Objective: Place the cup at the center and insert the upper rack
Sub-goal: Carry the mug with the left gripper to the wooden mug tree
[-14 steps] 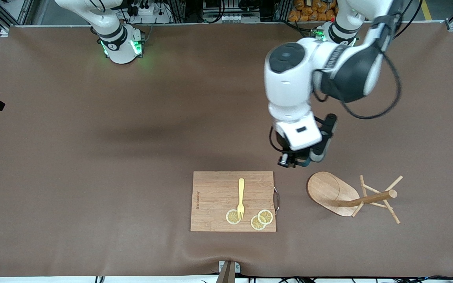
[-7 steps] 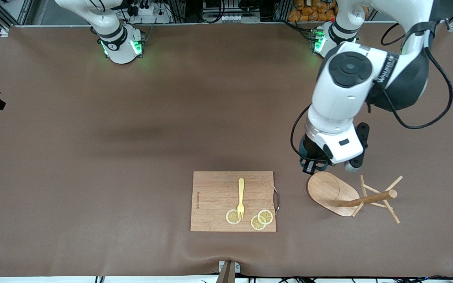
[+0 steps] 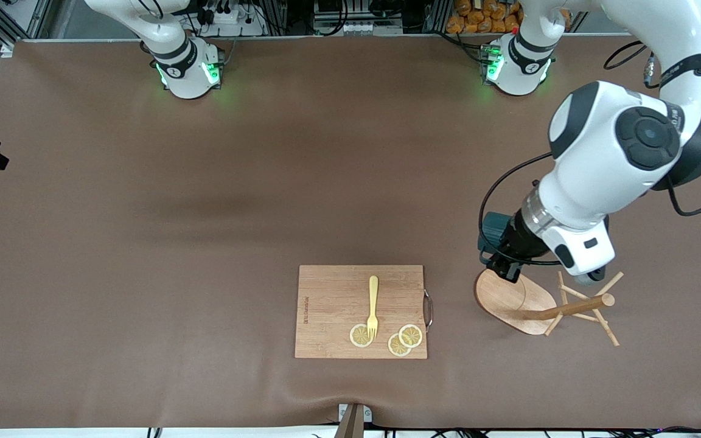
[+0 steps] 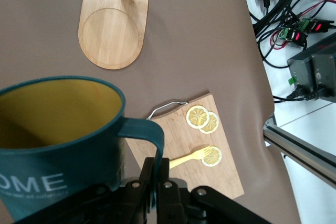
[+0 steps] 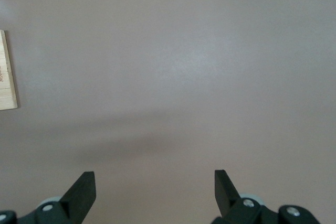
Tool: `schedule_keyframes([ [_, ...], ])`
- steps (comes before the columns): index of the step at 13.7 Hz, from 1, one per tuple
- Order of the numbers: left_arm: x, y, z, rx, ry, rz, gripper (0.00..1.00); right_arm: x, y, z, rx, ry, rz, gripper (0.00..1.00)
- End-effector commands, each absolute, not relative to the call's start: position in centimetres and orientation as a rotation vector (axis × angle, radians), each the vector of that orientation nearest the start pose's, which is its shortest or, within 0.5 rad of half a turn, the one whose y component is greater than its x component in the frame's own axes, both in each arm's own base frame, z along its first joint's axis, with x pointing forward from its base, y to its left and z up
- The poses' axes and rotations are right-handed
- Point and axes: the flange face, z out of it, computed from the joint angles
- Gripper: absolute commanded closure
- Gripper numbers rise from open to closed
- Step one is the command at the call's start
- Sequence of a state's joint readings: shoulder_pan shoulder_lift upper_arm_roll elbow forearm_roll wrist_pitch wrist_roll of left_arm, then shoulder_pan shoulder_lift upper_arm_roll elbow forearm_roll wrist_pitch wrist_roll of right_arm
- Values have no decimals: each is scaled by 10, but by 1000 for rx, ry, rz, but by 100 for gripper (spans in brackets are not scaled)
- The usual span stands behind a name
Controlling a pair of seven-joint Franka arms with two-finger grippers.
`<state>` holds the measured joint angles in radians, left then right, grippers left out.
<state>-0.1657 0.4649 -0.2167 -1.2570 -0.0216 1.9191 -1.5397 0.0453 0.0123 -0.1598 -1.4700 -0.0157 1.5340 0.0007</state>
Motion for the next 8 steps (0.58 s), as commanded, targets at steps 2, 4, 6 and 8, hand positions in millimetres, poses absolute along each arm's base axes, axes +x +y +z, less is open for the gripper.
schedule_keyframes([
  [2,680,-209,526,-2887,-1944,52,100,550,-66,667,-3148,211,-79,0],
  [4,687,-195,521,-2950,-1952,118,100,550,-66,667,-3146,211,-77,0],
  [6,695,-182,511,-2976,-1998,190,100,550,-66,667,-3146,211,-79,0],
  [8,706,-159,495,-2988,-2025,254,100,550,-66,667,-3147,209,-77,0],
])
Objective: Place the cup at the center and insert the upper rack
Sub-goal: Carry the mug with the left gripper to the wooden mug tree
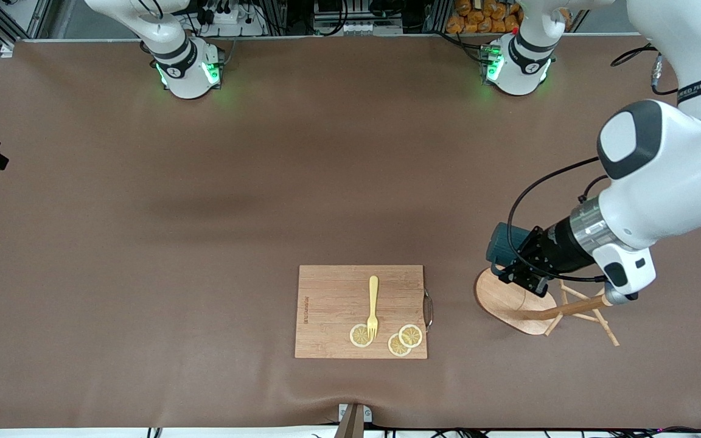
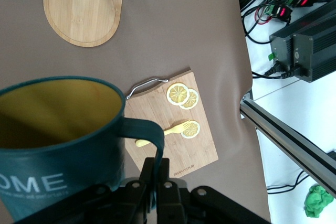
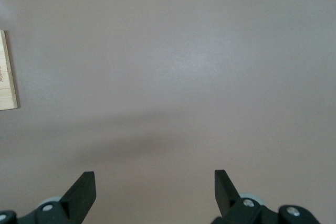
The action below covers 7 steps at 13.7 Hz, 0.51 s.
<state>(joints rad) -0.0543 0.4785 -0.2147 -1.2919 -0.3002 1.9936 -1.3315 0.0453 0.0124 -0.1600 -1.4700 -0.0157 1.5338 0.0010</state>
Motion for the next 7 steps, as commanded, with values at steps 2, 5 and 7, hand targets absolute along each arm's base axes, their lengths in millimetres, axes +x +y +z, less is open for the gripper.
schedule_keyframes([
  [2,713,-141,495,-3069,-2028,260,100,551,-64,667,-3147,206,-77,0],
  [5,724,-116,478,-3175,-2003,314,100,551,-64,667,-3147,206,-77,0],
  [7,728,-112,470,-3277,-1938,306,100,551,-64,667,-3147,206,-79,0],
])
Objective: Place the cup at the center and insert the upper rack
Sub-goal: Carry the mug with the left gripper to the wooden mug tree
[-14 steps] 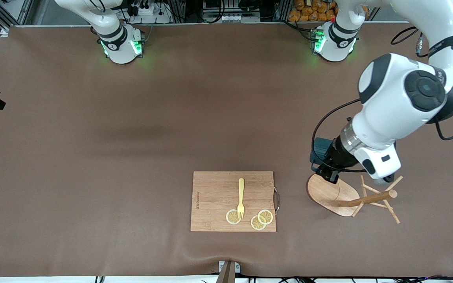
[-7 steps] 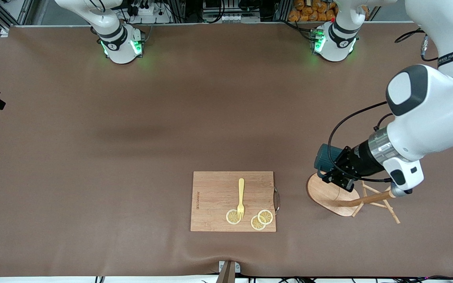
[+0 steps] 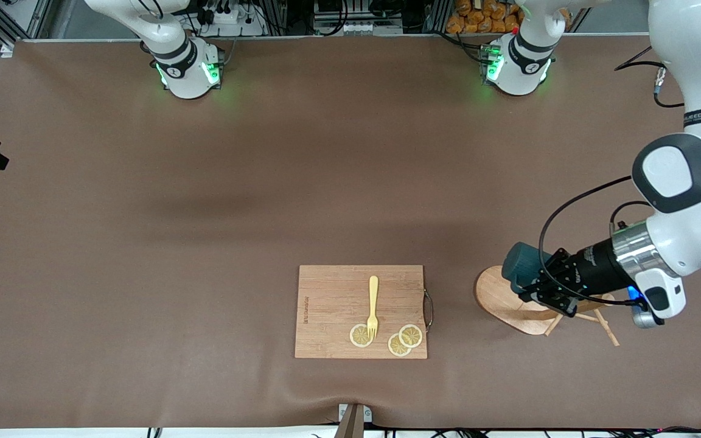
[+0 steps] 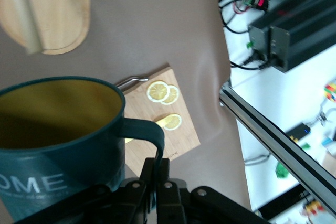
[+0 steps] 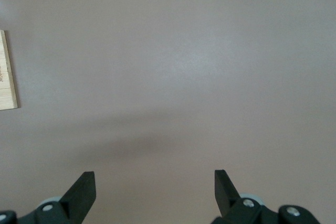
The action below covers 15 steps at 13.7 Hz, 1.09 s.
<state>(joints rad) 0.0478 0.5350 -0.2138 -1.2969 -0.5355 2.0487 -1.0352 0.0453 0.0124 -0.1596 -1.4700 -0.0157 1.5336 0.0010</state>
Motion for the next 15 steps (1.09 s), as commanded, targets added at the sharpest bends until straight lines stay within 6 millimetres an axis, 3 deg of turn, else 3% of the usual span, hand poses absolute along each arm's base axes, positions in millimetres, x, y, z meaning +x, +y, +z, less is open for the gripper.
schedule_keyframes([
  [1,728,-111,466,2112,1238,-206,100,551,-64,667,-3147,204,-77,0],
  [3,731,-92,460,2103,1241,-196,100,551,-64,667,-3147,204,-77,0],
  [6,731,-88,448,2088,1151,-207,100,551,-64,667,-3147,201,-77,0],
  [12,733,-68,434,2006,1218,-200,100,551,-64,667,-3146,201,-77,0],
  [15,736,-47,433,1954,1256,-185,100,551,-63,667,-3146,199,-79,0],
])
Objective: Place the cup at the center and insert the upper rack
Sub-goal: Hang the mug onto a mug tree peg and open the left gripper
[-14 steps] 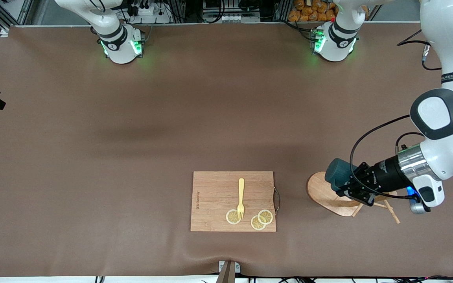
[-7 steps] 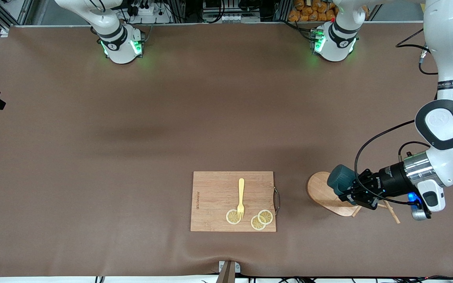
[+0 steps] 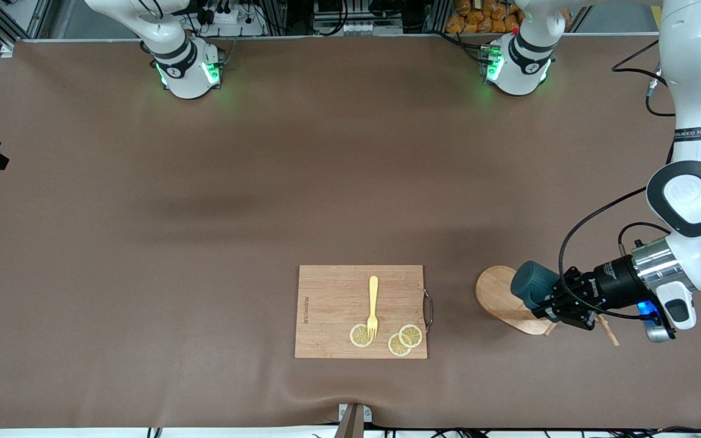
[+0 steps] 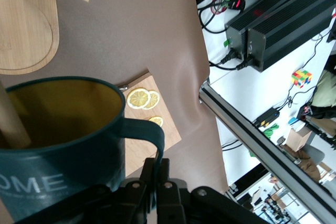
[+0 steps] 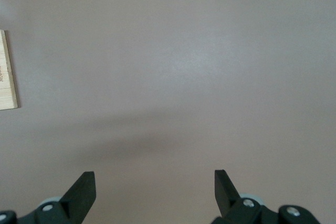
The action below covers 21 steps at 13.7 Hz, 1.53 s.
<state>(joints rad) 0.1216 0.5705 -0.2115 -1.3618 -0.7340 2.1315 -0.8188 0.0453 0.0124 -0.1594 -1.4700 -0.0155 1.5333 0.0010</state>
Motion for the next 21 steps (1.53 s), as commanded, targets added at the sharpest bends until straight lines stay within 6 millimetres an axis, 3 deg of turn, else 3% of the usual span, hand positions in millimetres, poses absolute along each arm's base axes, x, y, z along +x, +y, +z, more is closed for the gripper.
schedule_keyframes([
  [1,738,-41,434,1929,1269,-161,100,551,-63,667,-3146,199,-79,0],
  [7,740,-21,442,1830,1250,-147,100,551,-63,667,-3145,201,-82,0],
  [12,728,1,442,1852,1212,-110,100,551,-64,667,-3144,206,-79,0],
  [19,718,2,449,1766,1134,-47,100,551,-67,666,-3144,213,-75,0],
  [21,715,2,442,1765,1115,-43,100,551,-67,665,-3144,211,-72,0],
])
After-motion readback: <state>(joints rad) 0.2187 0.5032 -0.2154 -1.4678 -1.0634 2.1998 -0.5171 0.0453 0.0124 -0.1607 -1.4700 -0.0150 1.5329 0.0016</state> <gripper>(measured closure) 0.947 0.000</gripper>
